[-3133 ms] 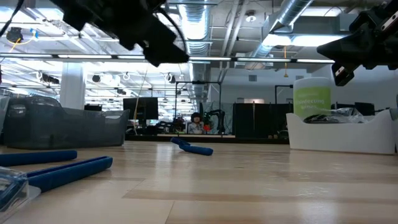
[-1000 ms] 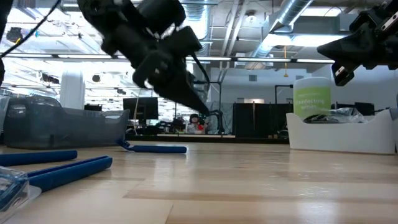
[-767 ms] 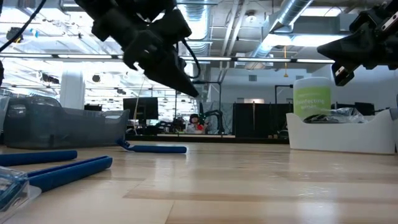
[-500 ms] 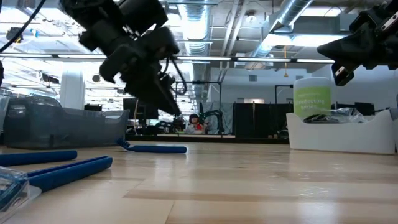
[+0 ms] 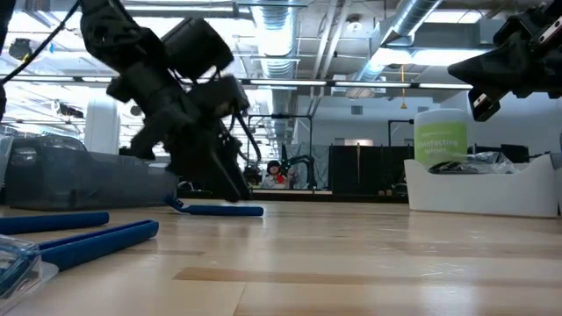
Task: Pick & Place Travel size toiletries
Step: Put the blue razor into the left black bin
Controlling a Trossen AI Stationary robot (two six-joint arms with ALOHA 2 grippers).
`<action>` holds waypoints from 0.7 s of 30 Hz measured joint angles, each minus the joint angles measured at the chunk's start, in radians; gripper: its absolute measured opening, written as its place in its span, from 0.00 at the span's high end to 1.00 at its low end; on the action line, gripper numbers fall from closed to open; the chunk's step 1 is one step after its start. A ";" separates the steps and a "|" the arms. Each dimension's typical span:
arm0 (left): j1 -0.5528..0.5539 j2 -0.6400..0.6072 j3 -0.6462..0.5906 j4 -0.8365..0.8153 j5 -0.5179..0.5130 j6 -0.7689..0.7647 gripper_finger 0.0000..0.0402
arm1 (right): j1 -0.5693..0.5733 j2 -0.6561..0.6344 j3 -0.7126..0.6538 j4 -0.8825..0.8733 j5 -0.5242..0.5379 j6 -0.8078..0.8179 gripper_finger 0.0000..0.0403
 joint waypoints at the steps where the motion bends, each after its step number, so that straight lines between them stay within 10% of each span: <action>1: 0.000 0.020 0.000 0.017 0.001 -0.005 0.52 | 0.000 0.000 0.000 0.000 0.000 0.000 1.00; 8: -0.003 0.095 0.004 0.040 -0.029 -0.066 0.57 | -0.001 0.000 0.000 0.000 0.000 0.000 1.00; 16: -0.002 0.098 0.005 0.040 -0.055 -0.069 0.92 | -0.001 0.000 0.000 0.000 0.000 0.000 1.00; 21: -0.003 0.099 0.003 0.067 -0.054 -0.077 0.94 | -0.001 0.000 0.000 0.000 0.000 0.000 1.00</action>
